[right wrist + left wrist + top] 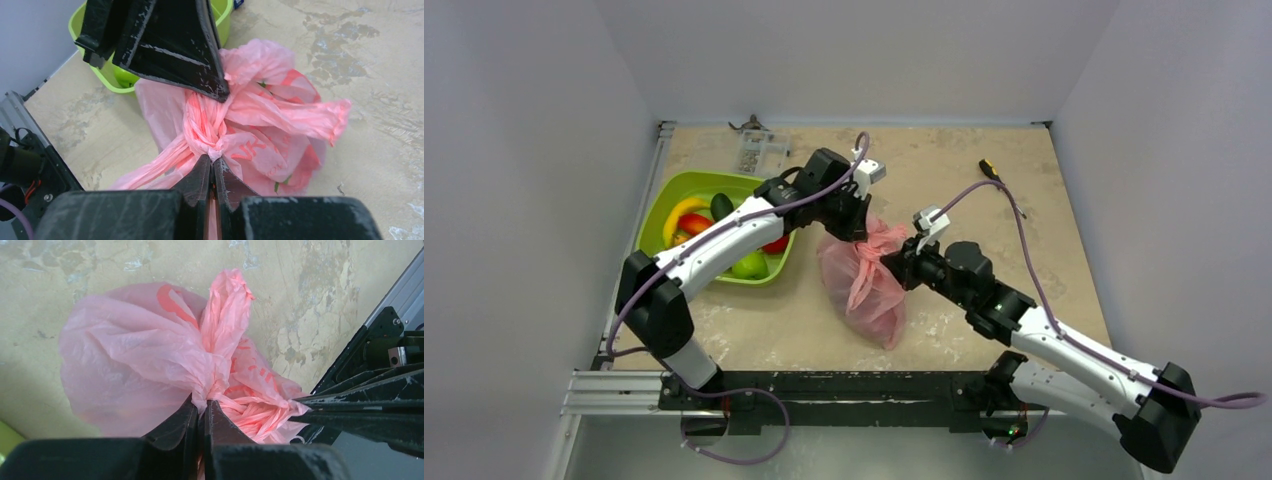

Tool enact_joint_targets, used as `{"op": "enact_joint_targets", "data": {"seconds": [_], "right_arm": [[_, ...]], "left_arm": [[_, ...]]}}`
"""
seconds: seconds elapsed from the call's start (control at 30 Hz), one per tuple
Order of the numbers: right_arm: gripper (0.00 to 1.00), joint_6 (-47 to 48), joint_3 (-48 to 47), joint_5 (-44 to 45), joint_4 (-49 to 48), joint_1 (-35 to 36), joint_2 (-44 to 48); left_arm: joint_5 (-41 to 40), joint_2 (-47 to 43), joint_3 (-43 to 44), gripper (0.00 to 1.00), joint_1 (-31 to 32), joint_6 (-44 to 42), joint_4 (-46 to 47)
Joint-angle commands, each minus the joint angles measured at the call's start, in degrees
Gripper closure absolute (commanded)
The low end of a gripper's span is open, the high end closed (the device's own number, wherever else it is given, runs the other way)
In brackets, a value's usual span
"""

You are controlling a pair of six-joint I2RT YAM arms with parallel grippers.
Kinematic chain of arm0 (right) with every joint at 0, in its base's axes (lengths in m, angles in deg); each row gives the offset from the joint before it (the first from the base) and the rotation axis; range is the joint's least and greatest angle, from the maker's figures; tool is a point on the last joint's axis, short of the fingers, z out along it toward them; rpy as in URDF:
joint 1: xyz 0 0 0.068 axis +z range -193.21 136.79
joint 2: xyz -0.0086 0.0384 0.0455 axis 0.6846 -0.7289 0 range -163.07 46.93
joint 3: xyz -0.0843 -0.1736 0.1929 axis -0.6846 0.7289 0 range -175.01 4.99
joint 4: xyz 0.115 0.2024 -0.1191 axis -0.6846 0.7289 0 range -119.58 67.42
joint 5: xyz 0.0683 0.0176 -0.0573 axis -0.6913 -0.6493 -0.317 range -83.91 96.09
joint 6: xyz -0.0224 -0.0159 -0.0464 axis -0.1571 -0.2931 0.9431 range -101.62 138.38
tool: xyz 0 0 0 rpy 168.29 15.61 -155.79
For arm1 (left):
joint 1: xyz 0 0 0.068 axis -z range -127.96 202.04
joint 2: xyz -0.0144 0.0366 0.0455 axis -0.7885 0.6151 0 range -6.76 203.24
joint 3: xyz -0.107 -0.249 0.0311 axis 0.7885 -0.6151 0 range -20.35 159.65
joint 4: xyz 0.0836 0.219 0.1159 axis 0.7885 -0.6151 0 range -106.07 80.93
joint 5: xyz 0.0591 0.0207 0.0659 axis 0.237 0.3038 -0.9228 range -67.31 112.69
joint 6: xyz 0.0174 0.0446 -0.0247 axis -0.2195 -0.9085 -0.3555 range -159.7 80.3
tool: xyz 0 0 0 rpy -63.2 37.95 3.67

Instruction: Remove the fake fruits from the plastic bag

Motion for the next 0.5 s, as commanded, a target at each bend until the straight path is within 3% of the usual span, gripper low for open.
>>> {"op": "enact_joint_targets", "data": {"seconds": [0.0, 0.17, 0.3, 0.47], "right_arm": [[1.0, 0.57, -1.12, 0.25, 2.19, -0.02, 4.34], [1.0, -3.09, 1.69, 7.7, 5.31, -0.03, 12.2], [1.0, -11.59, 4.88, 14.75, 8.15, -0.03, 21.27], [1.0, -6.78, 2.3, 9.33, 8.6, -0.03, 23.31]], "left_arm": [[-3.04, -5.79, -1.35, 1.0, -3.22, 0.75, 5.75], [3.56, -7.16, -3.99, 1.0, -9.1, 6.64, 9.79], [6.44, -6.31, -3.87, 1.0, -9.98, 7.52, 10.62], [11.43, -5.07, -3.94, 1.0, -10.04, 9.37, 11.97]]}}
